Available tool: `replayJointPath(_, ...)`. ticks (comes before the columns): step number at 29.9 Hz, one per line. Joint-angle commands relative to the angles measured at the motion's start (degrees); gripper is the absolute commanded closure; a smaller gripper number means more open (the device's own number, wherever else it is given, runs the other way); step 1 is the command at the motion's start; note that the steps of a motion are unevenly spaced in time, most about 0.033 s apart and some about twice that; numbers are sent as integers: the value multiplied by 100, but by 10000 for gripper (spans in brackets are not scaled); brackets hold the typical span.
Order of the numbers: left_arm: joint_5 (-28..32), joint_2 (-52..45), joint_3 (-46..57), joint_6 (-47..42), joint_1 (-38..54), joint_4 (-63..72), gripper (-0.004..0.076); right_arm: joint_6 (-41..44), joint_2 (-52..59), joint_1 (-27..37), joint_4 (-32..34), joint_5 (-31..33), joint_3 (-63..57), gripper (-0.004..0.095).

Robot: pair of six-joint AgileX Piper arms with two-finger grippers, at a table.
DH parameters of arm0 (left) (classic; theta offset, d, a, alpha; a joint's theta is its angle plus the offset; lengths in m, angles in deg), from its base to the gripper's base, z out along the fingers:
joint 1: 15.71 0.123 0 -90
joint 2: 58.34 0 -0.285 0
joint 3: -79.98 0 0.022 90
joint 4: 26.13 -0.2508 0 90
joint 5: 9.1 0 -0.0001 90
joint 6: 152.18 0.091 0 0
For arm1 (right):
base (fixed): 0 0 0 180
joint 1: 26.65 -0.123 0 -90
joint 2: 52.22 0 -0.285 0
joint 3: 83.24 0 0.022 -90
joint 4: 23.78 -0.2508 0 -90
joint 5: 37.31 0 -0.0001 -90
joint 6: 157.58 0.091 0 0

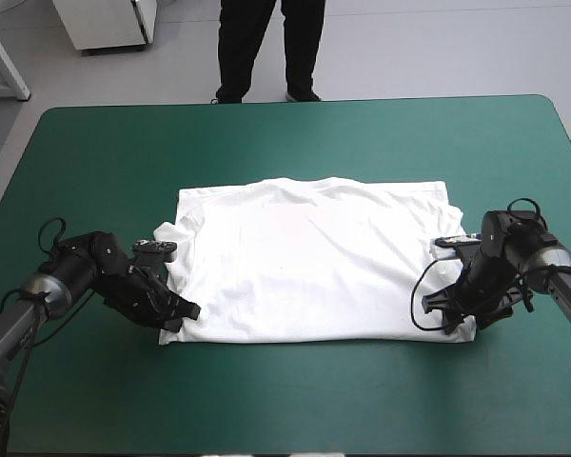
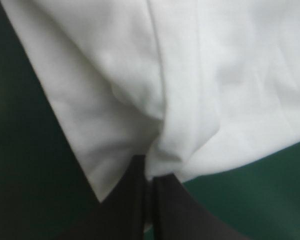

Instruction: Fold the cloth

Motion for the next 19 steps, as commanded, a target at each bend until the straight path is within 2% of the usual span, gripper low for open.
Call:
replayJointPath(1,-73,-240,-117,-9,1,155,733,-54,73,-17,85,-142,-303,351)
replayJointPath(4,-85,-240,-117,-9,1,155,733,-54,62,-17,75,-388,-649,444)
replayJointPath(6,-85,-240,-117,-9,1,133,733,-72,62,-17,75,-421,-739,607)
replayJointPath(9,-130,-240,-117,1,1,134,733,-138,62,-17,36,-418,-739,916)
replayJointPath(19,-309,-549,-470,47,1,131,733,-283,264,-17,-259,127,-360,927)
